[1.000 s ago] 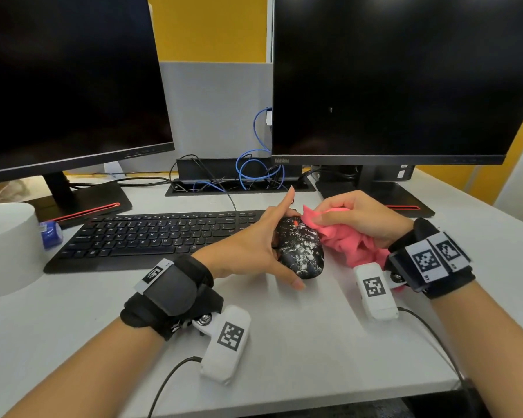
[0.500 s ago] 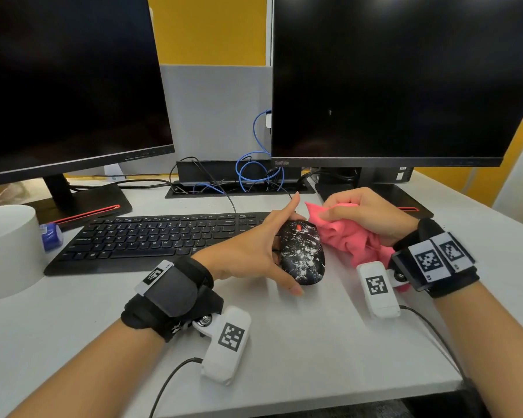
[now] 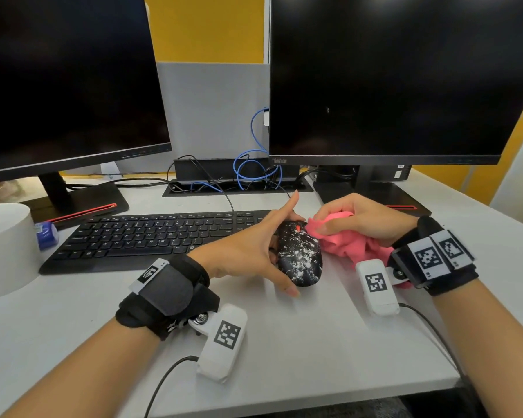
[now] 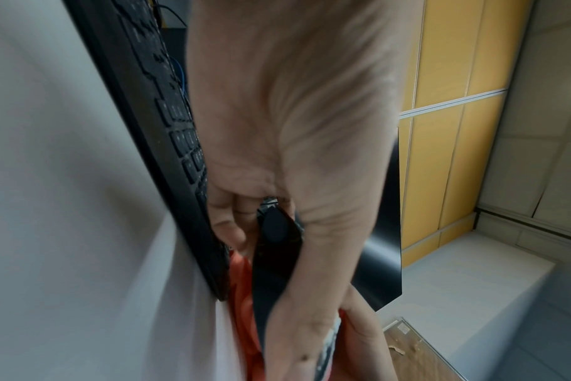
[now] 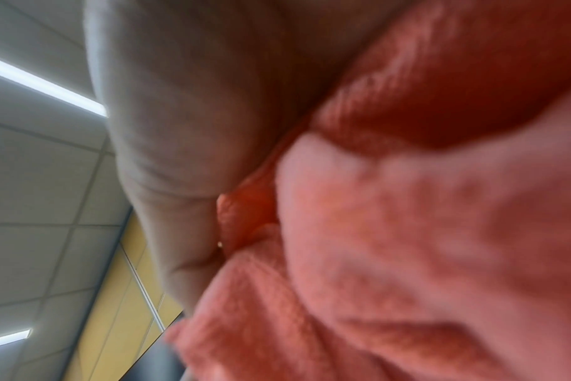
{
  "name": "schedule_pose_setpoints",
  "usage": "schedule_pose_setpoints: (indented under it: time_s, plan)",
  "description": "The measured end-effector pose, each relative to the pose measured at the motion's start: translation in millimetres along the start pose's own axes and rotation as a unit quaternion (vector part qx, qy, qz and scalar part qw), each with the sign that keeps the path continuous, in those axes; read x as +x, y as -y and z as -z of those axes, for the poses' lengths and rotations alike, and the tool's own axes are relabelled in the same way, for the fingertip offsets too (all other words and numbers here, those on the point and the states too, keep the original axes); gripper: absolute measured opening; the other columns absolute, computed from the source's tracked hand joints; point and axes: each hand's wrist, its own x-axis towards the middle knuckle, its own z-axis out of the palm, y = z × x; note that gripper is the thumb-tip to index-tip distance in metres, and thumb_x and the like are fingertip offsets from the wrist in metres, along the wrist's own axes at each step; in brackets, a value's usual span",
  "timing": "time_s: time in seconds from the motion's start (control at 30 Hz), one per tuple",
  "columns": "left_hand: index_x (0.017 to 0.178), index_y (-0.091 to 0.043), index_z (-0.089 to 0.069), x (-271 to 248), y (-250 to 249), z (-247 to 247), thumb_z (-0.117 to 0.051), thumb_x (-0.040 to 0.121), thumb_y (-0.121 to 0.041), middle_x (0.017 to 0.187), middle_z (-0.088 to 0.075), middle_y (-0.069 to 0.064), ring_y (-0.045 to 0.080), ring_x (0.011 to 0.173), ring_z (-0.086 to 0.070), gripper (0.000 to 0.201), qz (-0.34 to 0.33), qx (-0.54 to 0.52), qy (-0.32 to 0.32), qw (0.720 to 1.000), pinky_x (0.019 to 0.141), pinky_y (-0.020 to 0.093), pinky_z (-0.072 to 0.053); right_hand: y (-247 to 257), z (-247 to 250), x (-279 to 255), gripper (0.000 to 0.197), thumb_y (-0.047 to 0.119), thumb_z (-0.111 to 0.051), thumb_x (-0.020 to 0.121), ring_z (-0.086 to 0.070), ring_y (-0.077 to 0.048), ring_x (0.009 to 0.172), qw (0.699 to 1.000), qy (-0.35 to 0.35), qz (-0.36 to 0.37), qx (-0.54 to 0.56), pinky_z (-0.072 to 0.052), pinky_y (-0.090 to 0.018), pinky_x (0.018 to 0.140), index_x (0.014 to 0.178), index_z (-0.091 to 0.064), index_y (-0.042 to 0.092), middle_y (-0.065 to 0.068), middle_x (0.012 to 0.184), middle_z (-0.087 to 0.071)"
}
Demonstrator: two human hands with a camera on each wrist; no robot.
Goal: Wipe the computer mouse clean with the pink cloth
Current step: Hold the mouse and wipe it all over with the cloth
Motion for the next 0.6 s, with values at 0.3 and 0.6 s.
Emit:
schedule_pose_setpoints:
  time_s: [0.3,0.6]
  plan:
    - [0.153,-0.044,0.005,-2,-4,4,-0.087,0.061,0.007,0.145,-0.033,-0.016,0.015,0.117,-0.061,0.14,0.007,0.001,-0.008,1.0,0.098,0.034,-0.052,4,-5,2,0.027,0.017,-0.071,0.076,-0.068,-0.015,0.069,1.0,0.005,0.003,0.008,-0.054,-0.021,0.059,0.094,-0.07,-0.004,-0.01,0.08,-0.072]
    - [0.154,-0.04,0.007,-2,-2,8,-0.086,0.062,0.009,0.142,-0.037,-0.019,0.008,0.112,-0.063,0.14,0.002,-0.029,-0.016,0.999,0.095,0.029,-0.053,-3,0,7,0.037,0.019,-0.079,0.075,-0.064,-0.023,0.073,0.998,-0.039,0.036,0.019,-0.053,-0.027,0.065,0.094,-0.066,-0.01,-0.018,0.084,-0.067]
